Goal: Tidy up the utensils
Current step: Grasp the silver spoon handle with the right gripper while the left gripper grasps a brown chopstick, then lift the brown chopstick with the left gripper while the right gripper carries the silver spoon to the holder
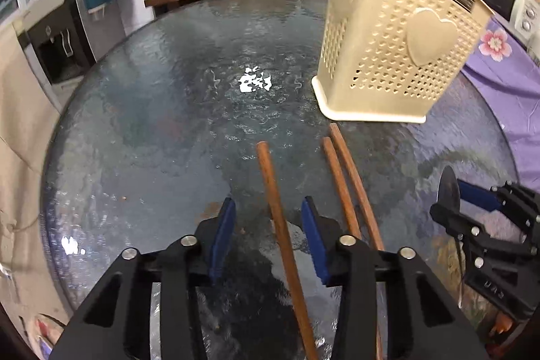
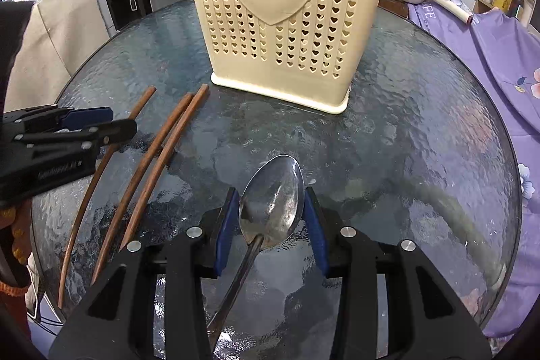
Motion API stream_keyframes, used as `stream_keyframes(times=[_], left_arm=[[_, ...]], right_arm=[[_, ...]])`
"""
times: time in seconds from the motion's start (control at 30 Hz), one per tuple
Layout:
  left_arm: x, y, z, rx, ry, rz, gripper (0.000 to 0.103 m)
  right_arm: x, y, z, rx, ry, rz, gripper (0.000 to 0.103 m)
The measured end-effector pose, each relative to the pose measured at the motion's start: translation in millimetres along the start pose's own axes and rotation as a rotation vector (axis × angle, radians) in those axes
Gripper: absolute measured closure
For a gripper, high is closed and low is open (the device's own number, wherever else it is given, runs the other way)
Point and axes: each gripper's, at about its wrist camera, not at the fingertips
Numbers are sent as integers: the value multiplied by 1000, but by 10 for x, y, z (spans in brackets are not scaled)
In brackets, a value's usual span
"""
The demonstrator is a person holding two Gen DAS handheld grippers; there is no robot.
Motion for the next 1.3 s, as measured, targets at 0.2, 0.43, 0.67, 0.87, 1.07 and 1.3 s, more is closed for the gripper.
stream_keyframes(times=[0.2,0.43,0.67,0.87,1.07,1.3], left_arm=[[89,58,-58,11,21,-2,84],[185,121,-64,-18,6,4,95],[271,138,-37,-28,-20,-8,96],[405,-131,73,-47,-58,-95,96],[496,-557,219,-79,-94,-203,96],[523,-1079,290,-105,-92,-326,96]], right_arm=[[9,22,21,-4,-7,1,63],[48,52,34,-5,-24,-6,64],[86,11,37,-10,-39,-30,64],[152,-179,74,0,-60,-89,64],[265,-445,187,11,-101,-146,64],[367,-827,270,40,-127,-227,64]])
Point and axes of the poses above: each gripper's, at about its wrist camera, not at the fingertips, and y roughly the way its jaws point, z to its left, x to its top, and after that the axes turned 14 degrees about x, right-handed
